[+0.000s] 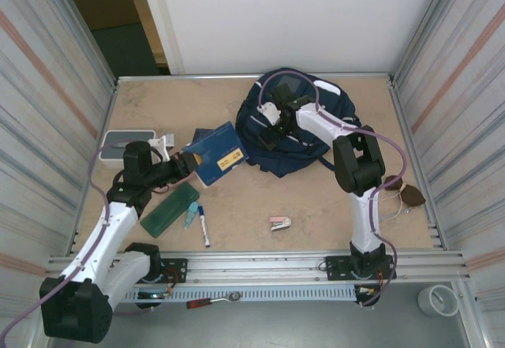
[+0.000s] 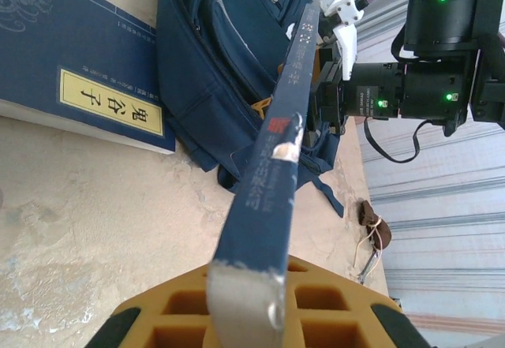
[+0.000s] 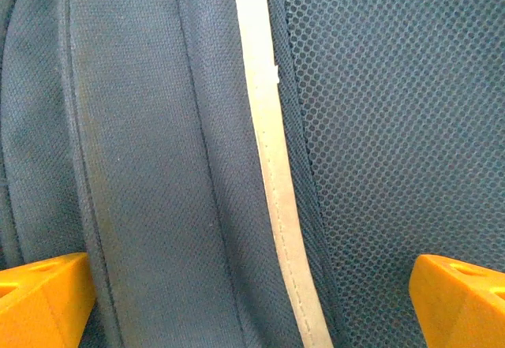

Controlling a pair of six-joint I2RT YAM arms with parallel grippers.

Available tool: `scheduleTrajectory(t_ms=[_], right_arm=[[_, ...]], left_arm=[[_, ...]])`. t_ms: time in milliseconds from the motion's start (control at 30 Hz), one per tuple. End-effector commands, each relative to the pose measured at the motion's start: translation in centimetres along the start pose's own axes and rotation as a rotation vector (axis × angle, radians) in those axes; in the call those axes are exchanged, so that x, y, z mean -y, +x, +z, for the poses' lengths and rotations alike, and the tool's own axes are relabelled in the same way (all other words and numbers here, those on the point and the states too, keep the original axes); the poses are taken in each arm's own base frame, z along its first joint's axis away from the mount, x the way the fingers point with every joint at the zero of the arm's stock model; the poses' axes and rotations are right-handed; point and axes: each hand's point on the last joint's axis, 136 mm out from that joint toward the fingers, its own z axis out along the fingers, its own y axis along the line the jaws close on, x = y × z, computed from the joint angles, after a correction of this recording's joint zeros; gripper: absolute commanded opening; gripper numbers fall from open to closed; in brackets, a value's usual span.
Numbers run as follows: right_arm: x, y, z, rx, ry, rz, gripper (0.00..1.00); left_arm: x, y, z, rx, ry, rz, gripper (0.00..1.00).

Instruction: Pack the student bag

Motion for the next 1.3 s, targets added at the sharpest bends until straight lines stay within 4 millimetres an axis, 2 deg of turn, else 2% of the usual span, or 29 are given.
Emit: scheduleTrajectory(t_ms=[0,133,267,433,533,633,767,833,967,1033,1067,1267], right_arm=[[-1.0,1.5,1.1,-0.087,0.01,-0.064,1.0],[0.3,2.1,2.4,-0.132,0.124,-0.097,0.95],[0.9,1.0,1.5,-0.091,0.167,-0.103,0.81],[1.4,-1.0,-1.3,-0.026,0.241,-0.126,0.54],[1.9,-2.0,-3.0,0.018,0.28,-0.126,0.36],[2.5,-2.8,-4.7,0.046,0.319,-0.119,0.23],[3.4,-4.2,-8.0,0.111,0.348,-0.058,0.05],[3.9,-4.9,-9.8,0.151,0.345,-0.007,0.0],[5.0,-6.0,-13.9,0.25,0.251,0.15,0.0],[5.3,-6.1,-15.3,0.283,0.194,0.217,0.0],[5.7,-7.0,-17.2,0.335,0.172,0.241,0.0],[6.5,-7.7,-21.0,0.434,0.048,0.339,0.0]], left_arm=[[0.7,-1.2,0.2,0.028,0.032,0.017,0.0],[1.0,-1.4,0.8,0.0,0.045,0.032,0.0],[0.7,-1.1,0.8,0.001,0.041,0.029,0.0],[0.2,-0.7,1.1,-0.011,0.041,0.02,0.0],[0.7,-0.6,1.2,-0.023,0.063,0.021,0.0],[1.1,-0.4,1.3,-0.026,0.068,0.02,0.0],[2.3,0.0,1.9,-0.038,0.075,0.01,0.0],[3.1,0.1,2.4,-0.048,0.097,-0.014,0.0],[5.3,-0.2,4.2,-0.077,0.185,-0.116,0.0],[6.2,-0.2,5.1,-0.096,0.209,-0.144,0.0],[6.5,-0.3,5.7,-0.102,0.209,-0.151,0.0],[7.2,-0.9,8.7,-0.138,0.191,-0.204,0.0]])
